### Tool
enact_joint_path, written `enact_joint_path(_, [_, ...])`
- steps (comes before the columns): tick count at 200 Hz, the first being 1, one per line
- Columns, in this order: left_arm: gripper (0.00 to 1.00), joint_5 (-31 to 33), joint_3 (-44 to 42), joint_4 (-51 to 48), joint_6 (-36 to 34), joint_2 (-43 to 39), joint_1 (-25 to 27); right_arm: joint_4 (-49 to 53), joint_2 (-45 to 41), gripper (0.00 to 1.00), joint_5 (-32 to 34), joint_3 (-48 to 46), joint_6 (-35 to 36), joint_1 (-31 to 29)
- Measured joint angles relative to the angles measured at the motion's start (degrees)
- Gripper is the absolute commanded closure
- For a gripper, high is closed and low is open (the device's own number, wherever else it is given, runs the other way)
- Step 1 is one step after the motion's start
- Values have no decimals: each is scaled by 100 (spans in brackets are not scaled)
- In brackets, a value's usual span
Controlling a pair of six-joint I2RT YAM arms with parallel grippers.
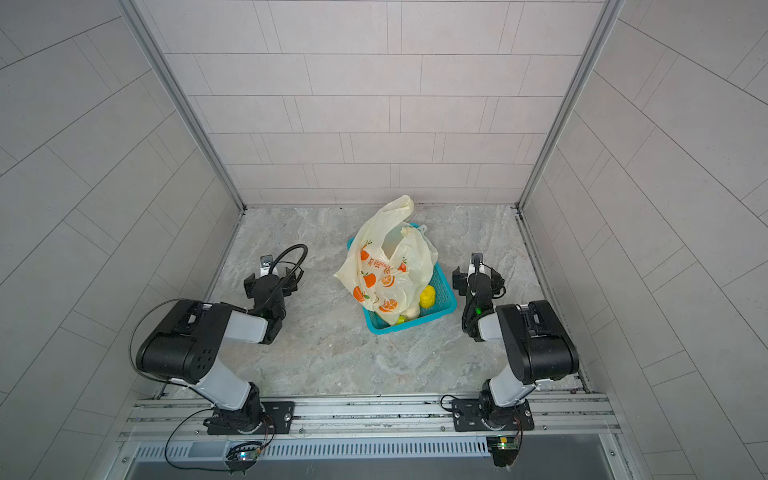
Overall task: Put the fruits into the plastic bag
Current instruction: 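Reach both grippers toward the cream bag lying over the teal basket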
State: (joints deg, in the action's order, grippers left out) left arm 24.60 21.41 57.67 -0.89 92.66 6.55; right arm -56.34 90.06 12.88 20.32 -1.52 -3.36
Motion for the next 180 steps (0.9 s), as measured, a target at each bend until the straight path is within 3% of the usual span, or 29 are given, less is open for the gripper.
enact_joint_path(55, [0,-376,66,-319,131,-35,-160,0,0,1,0,0,0,0])
enact_joint_path(180, [0,-411,66,-444,146,-37,-160,0,0,1,0,0,0,0])
